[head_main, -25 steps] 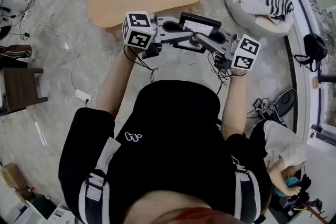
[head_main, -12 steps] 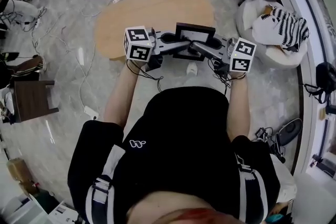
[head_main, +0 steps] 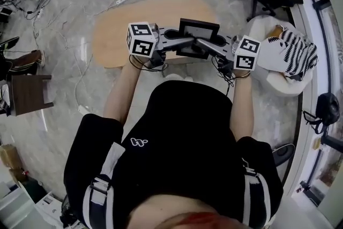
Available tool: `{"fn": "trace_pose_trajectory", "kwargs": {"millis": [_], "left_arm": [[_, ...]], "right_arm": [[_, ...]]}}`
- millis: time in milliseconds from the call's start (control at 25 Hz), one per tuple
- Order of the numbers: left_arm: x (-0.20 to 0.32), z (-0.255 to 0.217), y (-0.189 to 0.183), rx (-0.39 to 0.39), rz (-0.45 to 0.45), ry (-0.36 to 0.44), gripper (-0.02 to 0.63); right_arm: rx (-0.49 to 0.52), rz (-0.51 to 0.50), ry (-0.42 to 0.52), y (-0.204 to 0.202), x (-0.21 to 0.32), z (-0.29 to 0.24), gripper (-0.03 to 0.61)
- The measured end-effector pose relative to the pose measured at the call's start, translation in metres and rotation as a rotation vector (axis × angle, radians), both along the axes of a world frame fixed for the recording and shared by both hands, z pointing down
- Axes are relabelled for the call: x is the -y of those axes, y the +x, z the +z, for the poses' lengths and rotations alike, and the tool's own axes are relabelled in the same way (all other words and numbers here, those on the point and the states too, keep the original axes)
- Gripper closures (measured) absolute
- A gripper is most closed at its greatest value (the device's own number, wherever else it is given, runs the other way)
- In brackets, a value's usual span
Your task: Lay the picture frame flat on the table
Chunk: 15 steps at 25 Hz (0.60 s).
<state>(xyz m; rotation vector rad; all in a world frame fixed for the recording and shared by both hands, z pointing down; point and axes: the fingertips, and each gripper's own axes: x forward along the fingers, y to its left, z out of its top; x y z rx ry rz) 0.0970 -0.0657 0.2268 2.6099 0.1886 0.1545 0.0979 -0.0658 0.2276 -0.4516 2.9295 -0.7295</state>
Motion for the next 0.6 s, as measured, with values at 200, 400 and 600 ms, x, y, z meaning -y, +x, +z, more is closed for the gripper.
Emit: {"fn": "trace_pose_trajectory", "kwargs": {"millis": [200, 400, 600], "left_arm": [[0.024, 0.019, 0.005, 0.052, -0.056, -0.08, 0.596], [0.066, 0.052, 0.014, 0.121, -0.112, -0.186, 0.591], [0.082, 0.082, 0.004, 0.156, -0.118, -0.268, 0.591]], "right_arm": [[0.03, -0.011, -0.074, 0.006, 0.023, 0.019, 0.558], [0.087, -0.001, -0.194, 0.016, 0.065, 0.051, 0.558], [0.117, -0.013, -0.29, 0.006, 0.082, 0.082, 0.558]]}}
